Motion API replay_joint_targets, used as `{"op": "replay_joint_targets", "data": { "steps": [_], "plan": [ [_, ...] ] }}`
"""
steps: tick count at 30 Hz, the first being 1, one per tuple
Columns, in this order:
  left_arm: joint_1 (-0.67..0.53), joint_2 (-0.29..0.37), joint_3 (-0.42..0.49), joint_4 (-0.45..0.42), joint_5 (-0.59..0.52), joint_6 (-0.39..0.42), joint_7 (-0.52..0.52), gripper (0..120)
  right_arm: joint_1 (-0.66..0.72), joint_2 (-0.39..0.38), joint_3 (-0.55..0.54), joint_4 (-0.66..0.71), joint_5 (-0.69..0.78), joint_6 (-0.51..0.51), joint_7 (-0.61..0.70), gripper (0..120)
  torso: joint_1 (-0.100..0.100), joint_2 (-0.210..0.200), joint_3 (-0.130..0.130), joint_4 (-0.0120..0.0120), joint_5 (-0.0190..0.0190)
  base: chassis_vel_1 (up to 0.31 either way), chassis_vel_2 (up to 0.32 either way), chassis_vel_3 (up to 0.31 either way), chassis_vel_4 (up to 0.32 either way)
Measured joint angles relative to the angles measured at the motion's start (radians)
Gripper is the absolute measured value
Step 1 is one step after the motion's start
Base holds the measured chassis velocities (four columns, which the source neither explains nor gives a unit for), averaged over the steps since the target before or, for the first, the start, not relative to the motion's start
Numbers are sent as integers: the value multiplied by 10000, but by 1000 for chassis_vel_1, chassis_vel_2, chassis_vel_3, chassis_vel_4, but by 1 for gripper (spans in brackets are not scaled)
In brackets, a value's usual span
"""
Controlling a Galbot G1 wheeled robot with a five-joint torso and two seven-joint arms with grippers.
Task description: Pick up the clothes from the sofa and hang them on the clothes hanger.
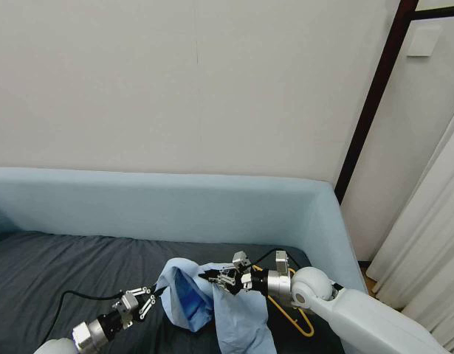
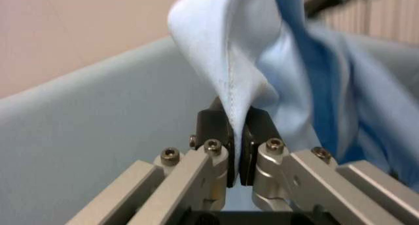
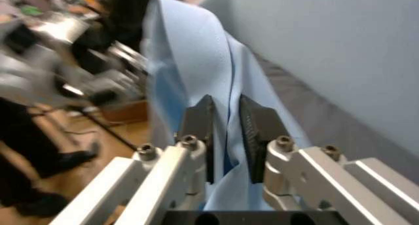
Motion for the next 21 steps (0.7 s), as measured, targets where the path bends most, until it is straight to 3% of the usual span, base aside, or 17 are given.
{"op": "replay_joint_targets", "data": {
  "steps": [2,5,7,8,13,21],
  "plan": [
    [-158,585,-23,-1002,-942,719,-453,0,-139,-117,143,23,-734,-12,1017,28,0,1,0,-1,-1,0,0,0,0],
    [-463,966,-30,-1609,-1584,1178,-751,0,-271,-196,196,88,-1358,-92,1933,33,0,1,0,-6,1,0,0,0,0],
    [-918,1545,-142,-2474,-2542,1815,-1182,0,-466,-224,349,341,-1826,-379,3285,47,1,1,1,-11,6,0,0,0,0],
    [-918,1545,-142,-2474,-2542,1815,-1182,0,-466,-224,349,341,-1826,-379,3285,47,1,1,1,-11,6,0,0,0,0],
    [-1384,2108,-280,-3115,-3396,2532,-1817,0,-1091,-489,845,1718,-1388,-652,4194,70,0,2,0,0,0,0,0,0,0],
    [-1582,1937,-250,-3255,-3316,3053,-2778,0,-2250,-1028,1178,2928,-1991,-480,3925,97,0,2,0,-4,0,0,0,0,0]
  ]
}}
